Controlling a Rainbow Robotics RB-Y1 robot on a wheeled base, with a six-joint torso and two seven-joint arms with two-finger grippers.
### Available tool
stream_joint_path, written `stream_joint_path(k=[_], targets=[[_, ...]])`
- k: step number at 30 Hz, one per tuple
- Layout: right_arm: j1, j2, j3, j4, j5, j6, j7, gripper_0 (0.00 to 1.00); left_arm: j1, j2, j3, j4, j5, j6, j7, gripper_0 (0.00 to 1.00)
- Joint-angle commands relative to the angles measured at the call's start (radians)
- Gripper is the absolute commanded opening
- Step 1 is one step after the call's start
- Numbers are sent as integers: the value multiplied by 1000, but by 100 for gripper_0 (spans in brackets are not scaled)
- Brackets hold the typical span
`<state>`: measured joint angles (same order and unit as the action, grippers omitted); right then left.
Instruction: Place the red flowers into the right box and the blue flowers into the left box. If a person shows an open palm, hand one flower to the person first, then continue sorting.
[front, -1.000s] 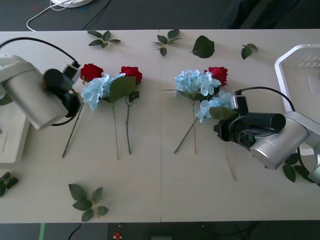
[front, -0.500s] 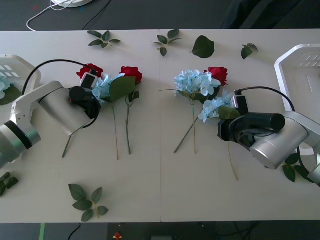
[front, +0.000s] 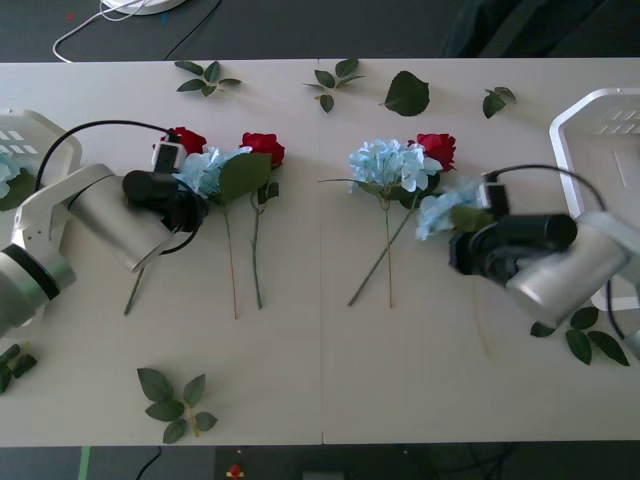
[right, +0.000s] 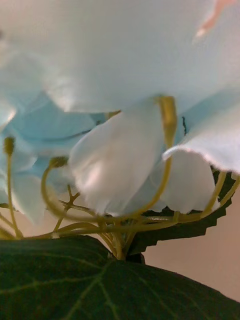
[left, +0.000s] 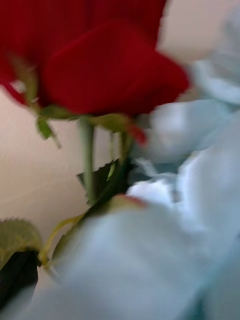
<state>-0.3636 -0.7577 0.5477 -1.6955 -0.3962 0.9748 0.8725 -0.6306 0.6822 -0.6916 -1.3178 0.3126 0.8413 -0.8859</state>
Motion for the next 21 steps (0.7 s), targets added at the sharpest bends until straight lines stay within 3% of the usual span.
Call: stream_joint_path(k=[1, 7, 9, 11, 13, 14, 21], targets=[[-5, 6, -138, -115, -1, 107, -9, 0, 45, -18, 76, -6, 5, -16, 31, 93], [3, -29, -290, -190, -16, 262, 22, 0, 101, -19, 119, -6, 6, -76, 33, 93], [3, -40, -345, -188, -39, 279, 62, 0, 106, -19, 119, -6, -1, -76, 35, 86], [3, -55, -414, -187, -72, 306, 103, 0, 109, -19, 119, -6, -21, -76, 30, 52], [3, -72, -482, -184, -109, 338, 154, 0, 114, -19, 118, -6, -46, -74, 28, 8], [6, -83, -517, -185, -136, 348, 191, 0, 115, -19, 119, -6, -55, -76, 27, 0], [37, -101, -701, -216, -425, 252, 428, 0, 118, -19, 119, -6, -115, -76, 18, 0]])
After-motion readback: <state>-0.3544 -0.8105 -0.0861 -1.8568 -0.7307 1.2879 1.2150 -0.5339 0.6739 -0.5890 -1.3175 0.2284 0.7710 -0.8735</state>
